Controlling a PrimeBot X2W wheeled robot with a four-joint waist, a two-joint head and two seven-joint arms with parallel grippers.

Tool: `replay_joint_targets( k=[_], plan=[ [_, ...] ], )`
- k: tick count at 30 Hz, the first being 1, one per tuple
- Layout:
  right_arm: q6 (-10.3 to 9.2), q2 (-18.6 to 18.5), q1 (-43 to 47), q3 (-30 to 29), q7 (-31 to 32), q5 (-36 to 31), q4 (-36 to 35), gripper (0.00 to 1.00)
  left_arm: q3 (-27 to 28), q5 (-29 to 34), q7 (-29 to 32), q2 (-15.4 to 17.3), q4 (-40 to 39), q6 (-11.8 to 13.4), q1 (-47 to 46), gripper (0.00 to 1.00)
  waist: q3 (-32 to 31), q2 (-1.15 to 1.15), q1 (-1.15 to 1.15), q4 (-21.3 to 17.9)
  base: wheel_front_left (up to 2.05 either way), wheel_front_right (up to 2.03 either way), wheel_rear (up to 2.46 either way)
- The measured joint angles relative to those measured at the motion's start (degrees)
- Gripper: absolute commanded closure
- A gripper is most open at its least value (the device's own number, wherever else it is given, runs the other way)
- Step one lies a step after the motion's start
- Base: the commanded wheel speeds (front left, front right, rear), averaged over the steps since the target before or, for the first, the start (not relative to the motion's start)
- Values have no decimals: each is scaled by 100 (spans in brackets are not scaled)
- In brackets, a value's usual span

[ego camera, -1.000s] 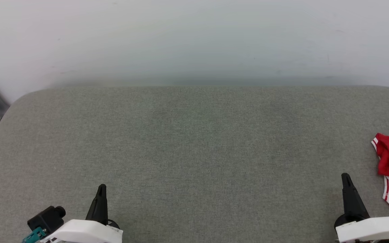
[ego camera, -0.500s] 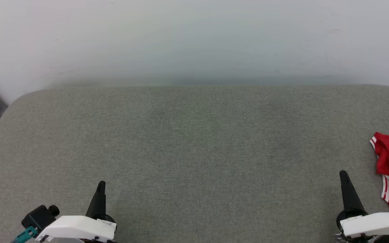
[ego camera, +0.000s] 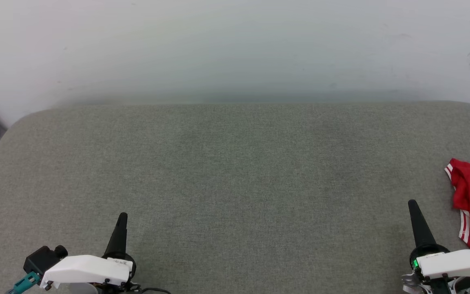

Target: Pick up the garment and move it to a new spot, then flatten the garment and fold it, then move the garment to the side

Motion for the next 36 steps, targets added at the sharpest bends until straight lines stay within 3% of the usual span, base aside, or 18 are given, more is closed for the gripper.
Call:
replay_joint_targets(
  k=[36],
  plan=[
    [0,-1,-322,-56,476,1856,234,100,236,-1959,478,-9,176,-229,-277,100,22,0,0,-96,0,0,0]
  ],
)
